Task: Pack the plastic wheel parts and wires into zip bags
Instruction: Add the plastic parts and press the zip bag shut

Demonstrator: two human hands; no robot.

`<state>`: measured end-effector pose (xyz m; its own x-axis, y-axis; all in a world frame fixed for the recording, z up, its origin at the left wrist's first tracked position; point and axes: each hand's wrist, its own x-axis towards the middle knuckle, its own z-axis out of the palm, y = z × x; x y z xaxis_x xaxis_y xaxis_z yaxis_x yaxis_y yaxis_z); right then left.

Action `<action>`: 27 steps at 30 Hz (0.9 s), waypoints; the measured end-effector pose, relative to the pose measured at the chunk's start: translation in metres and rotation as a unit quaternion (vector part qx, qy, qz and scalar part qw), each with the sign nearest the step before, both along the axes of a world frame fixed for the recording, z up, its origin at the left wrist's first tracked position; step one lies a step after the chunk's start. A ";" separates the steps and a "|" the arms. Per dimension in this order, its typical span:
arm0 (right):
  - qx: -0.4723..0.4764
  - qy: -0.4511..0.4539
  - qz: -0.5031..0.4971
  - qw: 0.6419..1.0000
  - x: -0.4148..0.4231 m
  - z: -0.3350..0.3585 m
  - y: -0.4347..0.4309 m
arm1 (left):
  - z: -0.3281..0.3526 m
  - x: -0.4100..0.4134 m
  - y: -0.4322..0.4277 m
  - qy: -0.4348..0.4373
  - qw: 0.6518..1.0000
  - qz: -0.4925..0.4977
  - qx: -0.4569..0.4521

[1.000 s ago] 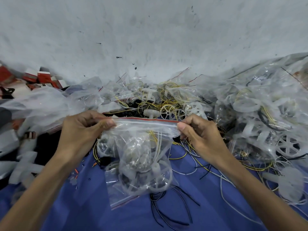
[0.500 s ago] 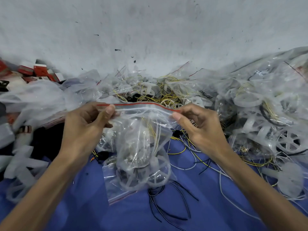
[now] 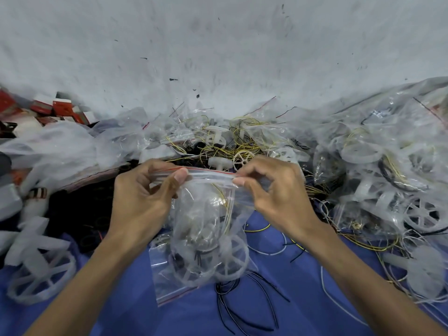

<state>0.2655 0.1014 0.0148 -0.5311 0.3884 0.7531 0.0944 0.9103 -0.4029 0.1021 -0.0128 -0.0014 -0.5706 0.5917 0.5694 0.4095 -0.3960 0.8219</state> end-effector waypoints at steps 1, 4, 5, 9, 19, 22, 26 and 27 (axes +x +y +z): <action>-0.004 0.005 0.004 1.000 0.001 0.002 -0.002 | 0.001 0.002 -0.001 -0.006 1.000 -0.003 0.011; -0.038 -0.019 0.029 0.999 0.005 0.015 -0.007 | 0.005 0.005 -0.005 -0.047 0.998 -0.033 0.032; -0.032 -0.037 0.023 0.999 0.006 0.019 -0.009 | 0.007 0.007 -0.006 -0.049 0.997 -0.041 0.031; 0.053 -0.099 -0.018 0.994 -0.001 0.022 -0.020 | 0.011 0.022 -0.002 -0.009 0.999 -0.045 0.019; 0.031 -0.010 -0.009 0.999 -0.008 0.015 -0.031 | 0.014 0.046 0.019 -0.065 0.994 0.028 0.087; 0.009 0.018 -0.064 0.998 0.003 0.000 -0.036 | 0.015 0.051 0.022 -0.038 0.994 0.041 0.091; -0.061 -0.012 -0.116 0.991 0.024 -0.028 -0.045 | 0.017 0.062 0.027 -0.063 0.992 0.023 0.111; -0.091 -0.019 -0.101 0.991 0.026 -0.033 -0.045 | 0.018 0.066 0.029 -0.066 0.992 0.004 0.111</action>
<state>0.2914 0.0563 -0.0180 -0.4552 0.6174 0.6416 0.2857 0.7837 -0.5515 0.1678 0.0167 0.0167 -0.6531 0.4549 0.6053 0.3083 -0.5703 0.7613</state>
